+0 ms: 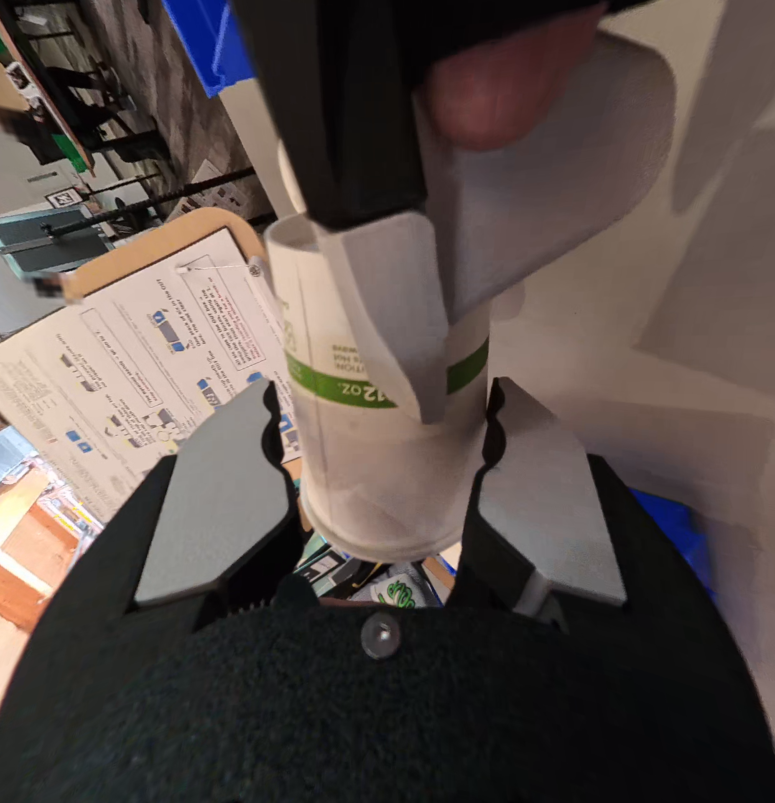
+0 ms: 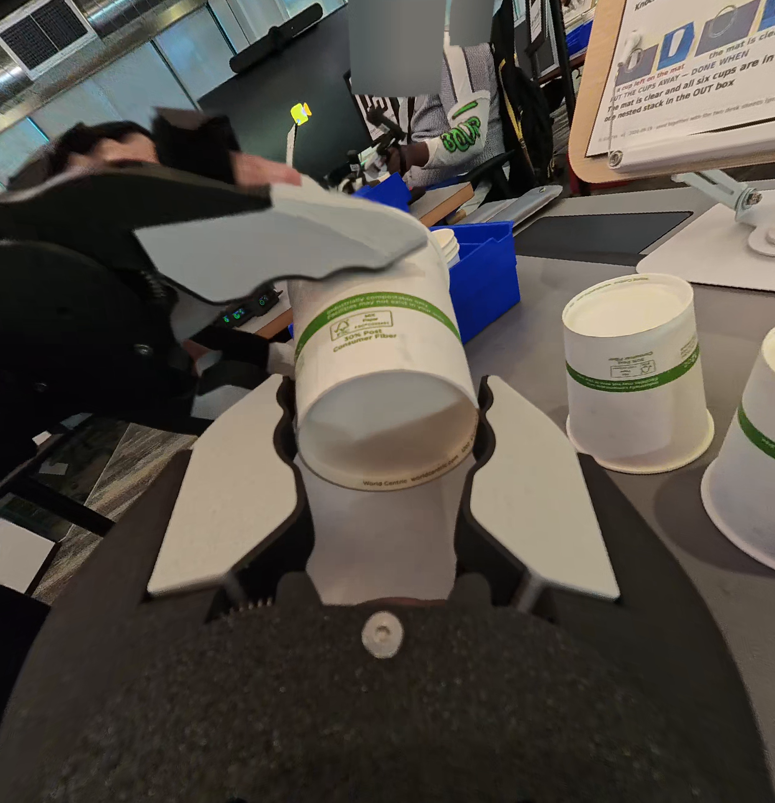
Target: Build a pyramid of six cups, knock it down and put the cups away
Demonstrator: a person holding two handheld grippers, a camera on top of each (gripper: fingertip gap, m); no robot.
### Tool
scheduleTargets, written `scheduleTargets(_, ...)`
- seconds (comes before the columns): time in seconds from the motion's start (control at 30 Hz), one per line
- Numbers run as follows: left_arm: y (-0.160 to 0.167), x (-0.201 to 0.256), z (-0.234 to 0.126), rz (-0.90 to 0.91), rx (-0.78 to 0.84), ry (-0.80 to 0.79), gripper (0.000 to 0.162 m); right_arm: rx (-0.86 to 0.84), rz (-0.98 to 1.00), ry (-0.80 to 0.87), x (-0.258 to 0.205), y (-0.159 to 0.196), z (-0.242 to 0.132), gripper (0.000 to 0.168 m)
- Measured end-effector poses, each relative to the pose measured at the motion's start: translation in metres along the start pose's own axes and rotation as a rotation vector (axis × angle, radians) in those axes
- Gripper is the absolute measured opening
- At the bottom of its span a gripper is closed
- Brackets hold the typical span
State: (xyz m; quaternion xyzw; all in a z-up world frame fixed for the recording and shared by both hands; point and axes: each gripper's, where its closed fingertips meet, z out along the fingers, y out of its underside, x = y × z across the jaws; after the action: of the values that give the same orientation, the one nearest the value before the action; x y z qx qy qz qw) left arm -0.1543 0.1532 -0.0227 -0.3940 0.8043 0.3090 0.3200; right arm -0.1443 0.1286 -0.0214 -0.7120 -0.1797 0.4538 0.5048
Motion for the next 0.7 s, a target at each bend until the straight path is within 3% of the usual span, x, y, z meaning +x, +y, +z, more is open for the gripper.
scheduleTargets(0.17,-0.003,0.008,0.011,-0.071,-0.004,0.004,0.085,-0.003,-0.002,0.030,0.007,0.003,-0.001,0.080)
scheduleTargets(0.23,-0.004,0.010,0.011,-0.160,0.037,-0.005,0.084,0.017,0.001,0.047,0.009,0.000,-0.004,0.079)
scheduleTargets(0.3,0.007,0.010,0.012,-0.281,0.054,-0.033,0.084,0.057,-0.019,0.101,0.014,-0.006,-0.016,0.088)
scheduleTargets(0.4,0.029,0.005,0.009,-0.641,0.148,-0.066,0.084,0.124,-0.087,0.170,0.012,-0.010,-0.041,0.089)
scheduleTargets(0.53,0.069,-0.015,0.013,-1.309,0.318,-0.178,0.085,0.126,-0.153,0.155,-0.010,0.029,-0.055,0.084)
scheduleTargets(0.7,0.102,-0.004,0.066,-1.705,0.283,-0.254,0.085,0.028,-0.133,0.066,-0.031,0.076,-0.043,0.080)
